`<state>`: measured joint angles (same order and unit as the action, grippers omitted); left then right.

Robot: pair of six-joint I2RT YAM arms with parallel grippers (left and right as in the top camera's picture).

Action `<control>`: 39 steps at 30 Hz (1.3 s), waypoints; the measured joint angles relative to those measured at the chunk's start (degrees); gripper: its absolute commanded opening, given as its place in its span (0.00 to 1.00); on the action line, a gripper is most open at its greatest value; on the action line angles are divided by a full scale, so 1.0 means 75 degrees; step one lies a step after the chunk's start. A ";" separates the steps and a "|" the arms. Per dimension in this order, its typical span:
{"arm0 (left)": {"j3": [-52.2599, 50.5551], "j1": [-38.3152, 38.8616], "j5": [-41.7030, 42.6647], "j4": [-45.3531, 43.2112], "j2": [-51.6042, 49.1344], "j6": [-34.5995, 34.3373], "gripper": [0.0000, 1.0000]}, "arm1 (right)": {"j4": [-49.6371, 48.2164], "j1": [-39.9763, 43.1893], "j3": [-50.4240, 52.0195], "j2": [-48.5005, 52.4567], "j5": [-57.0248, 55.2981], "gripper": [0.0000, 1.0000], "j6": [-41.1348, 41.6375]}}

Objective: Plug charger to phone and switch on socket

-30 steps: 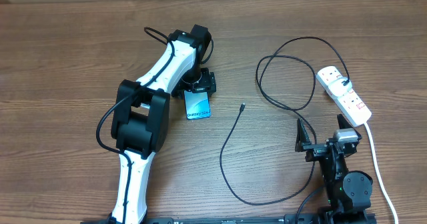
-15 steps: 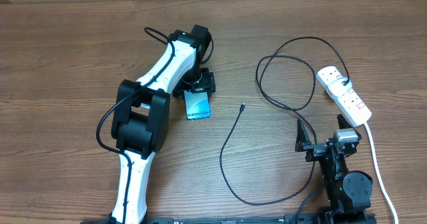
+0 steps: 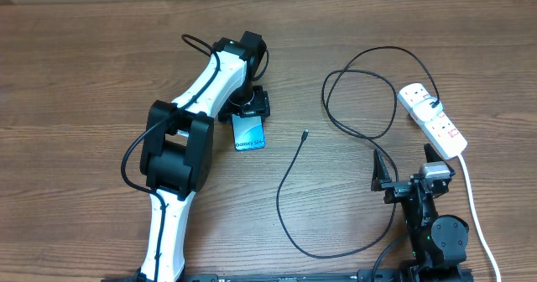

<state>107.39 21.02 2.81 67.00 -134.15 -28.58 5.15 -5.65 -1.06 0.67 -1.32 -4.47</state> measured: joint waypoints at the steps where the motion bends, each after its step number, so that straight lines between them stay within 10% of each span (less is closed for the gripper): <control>1: 0.0000 0.0000 -0.0003 0.0000 0.0000 0.0000 0.76 | -0.0003 0.0000 0.0000 0.0000 0.0003 1.00 -0.0003; 39: 0.0000 0.0000 0.0003 0.0026 0.0000 0.0000 0.75 | 0.0000 0.0000 0.0000 0.0000 0.0000 1.00 -0.0003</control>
<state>107.39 21.02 2.83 67.20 -134.15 -28.58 5.15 -5.65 -1.06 0.67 -1.32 -4.49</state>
